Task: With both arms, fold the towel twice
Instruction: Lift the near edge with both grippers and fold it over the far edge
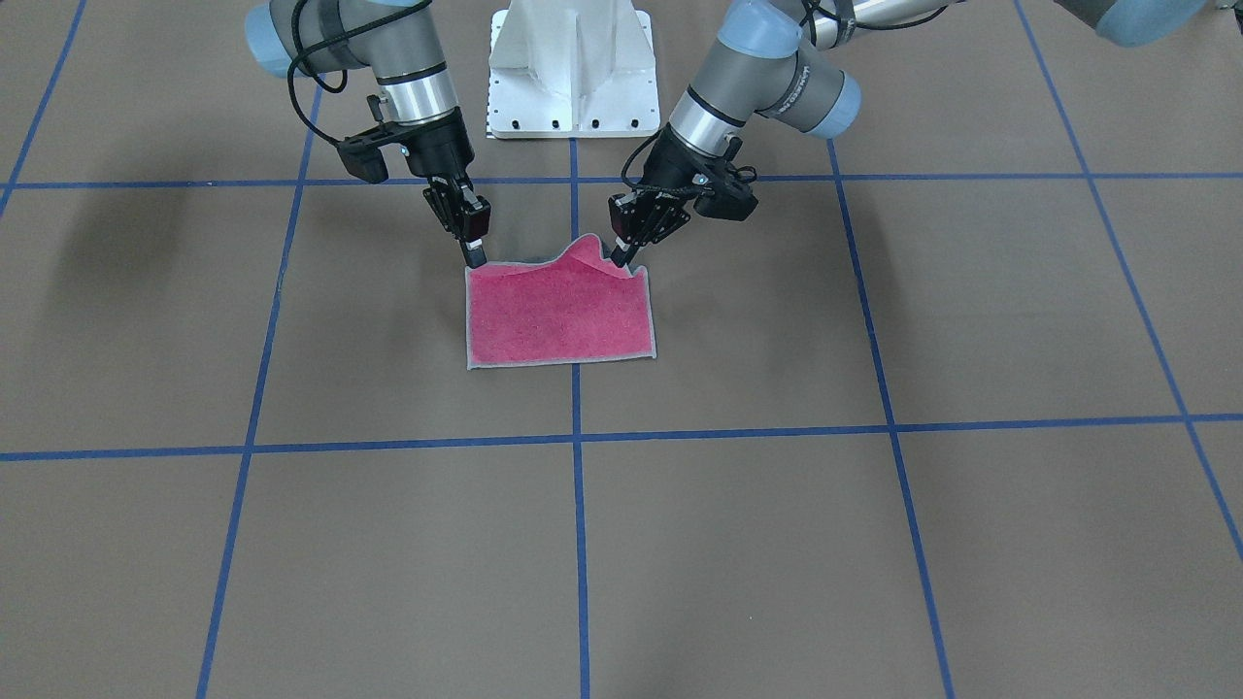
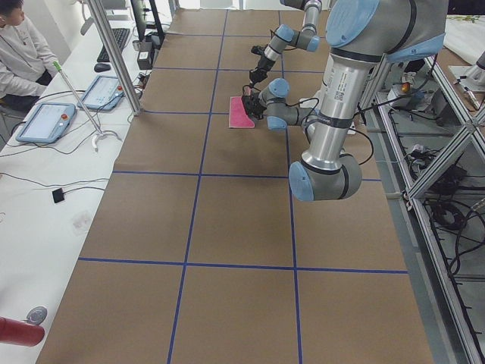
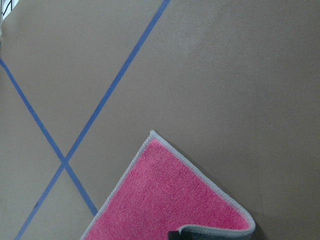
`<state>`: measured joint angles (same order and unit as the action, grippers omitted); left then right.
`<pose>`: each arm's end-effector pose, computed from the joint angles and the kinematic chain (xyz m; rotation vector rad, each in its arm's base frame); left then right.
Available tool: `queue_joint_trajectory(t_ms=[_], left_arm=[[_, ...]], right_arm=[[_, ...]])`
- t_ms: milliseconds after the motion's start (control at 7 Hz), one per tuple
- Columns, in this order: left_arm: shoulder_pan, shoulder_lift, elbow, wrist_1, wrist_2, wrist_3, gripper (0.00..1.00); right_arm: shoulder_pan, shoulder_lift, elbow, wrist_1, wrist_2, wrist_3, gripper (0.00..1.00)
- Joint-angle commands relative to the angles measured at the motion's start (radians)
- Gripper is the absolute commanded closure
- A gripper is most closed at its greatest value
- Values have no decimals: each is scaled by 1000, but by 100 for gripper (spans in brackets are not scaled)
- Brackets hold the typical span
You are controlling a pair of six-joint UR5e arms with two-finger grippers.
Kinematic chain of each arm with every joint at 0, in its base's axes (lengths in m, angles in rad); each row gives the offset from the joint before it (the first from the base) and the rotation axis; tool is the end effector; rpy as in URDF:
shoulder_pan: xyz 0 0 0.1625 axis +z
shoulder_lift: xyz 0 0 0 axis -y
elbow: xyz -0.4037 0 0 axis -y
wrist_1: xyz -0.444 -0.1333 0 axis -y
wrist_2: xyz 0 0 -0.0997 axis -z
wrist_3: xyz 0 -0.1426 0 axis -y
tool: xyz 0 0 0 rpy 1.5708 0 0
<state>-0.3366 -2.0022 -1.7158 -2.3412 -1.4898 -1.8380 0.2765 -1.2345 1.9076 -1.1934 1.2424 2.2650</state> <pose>0.6146 -0.3685 0.2216 0.1169 1.3646 -0.5627 -0.5735 -0.3491 0.2474 0.0792 -1.1359 1.0418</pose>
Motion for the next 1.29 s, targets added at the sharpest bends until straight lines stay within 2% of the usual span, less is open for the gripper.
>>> queue_joint_trajectory(t_ms=[0,1143], left_arm=[[-18,-1,2,0,0,-1,100],[-61,-33,87,-3,0,-49,100]], right_arm=[[26,10,-12,-2,2,-4,100],[41,20,-58,2,5,-13,100]])
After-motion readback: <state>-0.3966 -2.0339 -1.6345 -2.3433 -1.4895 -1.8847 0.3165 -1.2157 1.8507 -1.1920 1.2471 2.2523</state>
